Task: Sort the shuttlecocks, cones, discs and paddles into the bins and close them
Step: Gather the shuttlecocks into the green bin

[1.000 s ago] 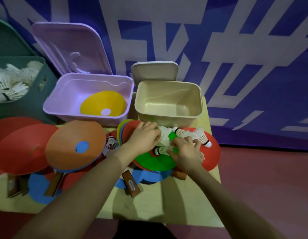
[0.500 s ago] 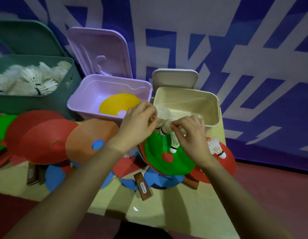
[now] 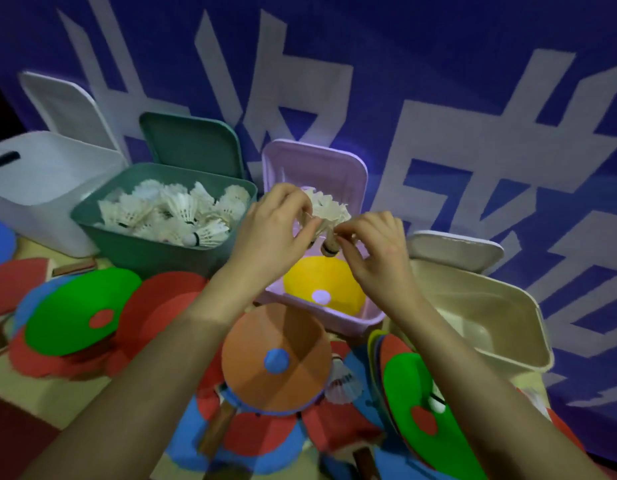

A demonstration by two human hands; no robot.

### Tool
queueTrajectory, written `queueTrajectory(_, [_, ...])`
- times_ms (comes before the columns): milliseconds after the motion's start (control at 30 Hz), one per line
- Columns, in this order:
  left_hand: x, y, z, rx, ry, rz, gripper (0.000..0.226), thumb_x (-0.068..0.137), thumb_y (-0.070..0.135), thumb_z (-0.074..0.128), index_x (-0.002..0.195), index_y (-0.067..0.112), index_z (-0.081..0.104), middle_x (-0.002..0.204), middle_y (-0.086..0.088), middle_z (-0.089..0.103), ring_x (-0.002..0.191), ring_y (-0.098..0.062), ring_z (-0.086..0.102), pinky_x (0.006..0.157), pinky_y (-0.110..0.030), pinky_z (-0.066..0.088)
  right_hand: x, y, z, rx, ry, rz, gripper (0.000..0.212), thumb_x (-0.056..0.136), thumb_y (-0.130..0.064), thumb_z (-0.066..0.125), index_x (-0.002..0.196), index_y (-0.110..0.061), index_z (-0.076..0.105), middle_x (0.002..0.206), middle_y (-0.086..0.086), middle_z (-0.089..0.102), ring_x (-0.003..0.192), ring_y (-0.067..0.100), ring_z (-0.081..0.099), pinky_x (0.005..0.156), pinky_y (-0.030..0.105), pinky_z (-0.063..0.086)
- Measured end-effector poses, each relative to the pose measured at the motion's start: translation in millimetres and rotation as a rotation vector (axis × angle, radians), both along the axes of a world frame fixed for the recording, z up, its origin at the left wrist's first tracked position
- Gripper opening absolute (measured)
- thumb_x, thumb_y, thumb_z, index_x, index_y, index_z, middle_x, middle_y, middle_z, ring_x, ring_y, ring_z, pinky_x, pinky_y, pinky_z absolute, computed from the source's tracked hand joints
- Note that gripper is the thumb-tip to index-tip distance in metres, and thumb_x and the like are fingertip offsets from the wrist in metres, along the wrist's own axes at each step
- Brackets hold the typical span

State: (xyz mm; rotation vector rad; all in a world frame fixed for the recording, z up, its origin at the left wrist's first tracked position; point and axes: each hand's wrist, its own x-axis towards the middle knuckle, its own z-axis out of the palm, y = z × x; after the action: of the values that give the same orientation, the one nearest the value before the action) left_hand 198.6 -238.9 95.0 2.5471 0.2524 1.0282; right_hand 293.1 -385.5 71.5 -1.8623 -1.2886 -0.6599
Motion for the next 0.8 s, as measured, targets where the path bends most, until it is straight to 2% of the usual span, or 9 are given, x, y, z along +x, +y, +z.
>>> queueTrajectory(133, [2, 76, 13, 0.004, 0.011, -0.014, 0.02, 0.082, 0.027, 0.062, 0.084, 0.008, 0.057, 0.102, -0.01, 0.053, 0.086, -0.031, 0.058, 0.075, -0.042, 0.048, 0, 81, 12, -0.009, 0.036, -0.004, 0.014, 0.079, -0.002, 0.066, 0.073, -0.014, 0.063, 0.073, -0.004, 0.055, 0.071, 0.024, 0.048, 0.067, 0.031, 0.03])
queueTrajectory(300, [-1, 175, 21, -0.019, 0.034, -0.058, 0.03, 0.083, 0.038, 0.053, 0.086, 0.008, 0.053, 0.108, -0.01, 0.048, 0.093, -0.031, 0.054, 0.083, -0.044, 0.047, -2, 180, 17, 0.023, 0.014, -0.019, 0.005, 0.084, -0.01, 0.061, 0.081, -0.012, 0.064, 0.075, 0.002, 0.058, 0.074, 0.026, 0.049, 0.066, 0.036, 0.034])
queueTrajectory(467, [-6, 266, 7, -0.096, 0.082, 0.028, 0.022, 0.085, 0.024, 0.065, 0.087, 0.006, 0.053, 0.11, -0.009, 0.047, 0.095, -0.029, 0.052, 0.084, -0.039, 0.045, 0, 267, 10, 0.012, 0.073, -0.032, 0.005, 0.085, -0.011, 0.06, 0.086, -0.009, 0.064, 0.078, 0.005, 0.059, 0.073, 0.026, 0.05, 0.067, 0.031, 0.036])
queueTrajectory(567, [-4, 308, -13, -0.124, 0.151, 0.111, 0.021, 0.087, 0.021, 0.063, 0.089, 0.003, 0.053, 0.13, -0.012, 0.044, 0.109, -0.031, 0.051, 0.09, -0.036, 0.041, 6, 306, -5, -0.044, 0.141, -0.078, 0.005, 0.084, -0.01, 0.06, 0.086, -0.008, 0.064, 0.081, 0.005, 0.061, 0.074, 0.026, 0.053, 0.067, 0.033, 0.039])
queueTrajectory(633, [0, 331, -30, -0.124, 0.214, 0.143, 0.02, 0.087, 0.018, 0.063, 0.089, 0.001, 0.053, 0.141, -0.014, 0.038, 0.113, -0.033, 0.051, 0.094, -0.038, 0.041, 11, 327, -17, -0.085, 0.165, -0.118, 0.006, 0.084, -0.011, 0.06, 0.086, -0.008, 0.065, 0.081, 0.006, 0.062, 0.075, 0.027, 0.054, 0.067, 0.035, 0.041])
queueTrajectory(733, [9, 360, -58, -0.108, 0.363, 0.157, 0.018, 0.087, 0.015, 0.063, 0.092, -0.001, 0.056, 0.142, -0.016, 0.039, 0.119, -0.035, 0.049, 0.1, -0.041, 0.038, 20, 349, -35, -0.176, 0.201, -0.218, 0.008, 0.085, -0.012, 0.06, 0.089, -0.009, 0.067, 0.085, 0.007, 0.064, 0.079, 0.028, 0.056, 0.068, 0.038, 0.042])
queueTrajectory(800, [14, 372, -75, -0.095, 0.5, 0.159, 0.028, 0.09, 0.024, 0.058, 0.105, 0.001, 0.058, 0.145, -0.014, 0.037, 0.126, -0.031, 0.043, 0.104, -0.04, 0.033, 28, 358, -45, -0.325, 0.169, -0.273, 0.012, 0.087, -0.013, 0.058, 0.092, -0.011, 0.069, 0.09, 0.006, 0.067, 0.085, 0.03, 0.057, 0.072, 0.037, 0.035])
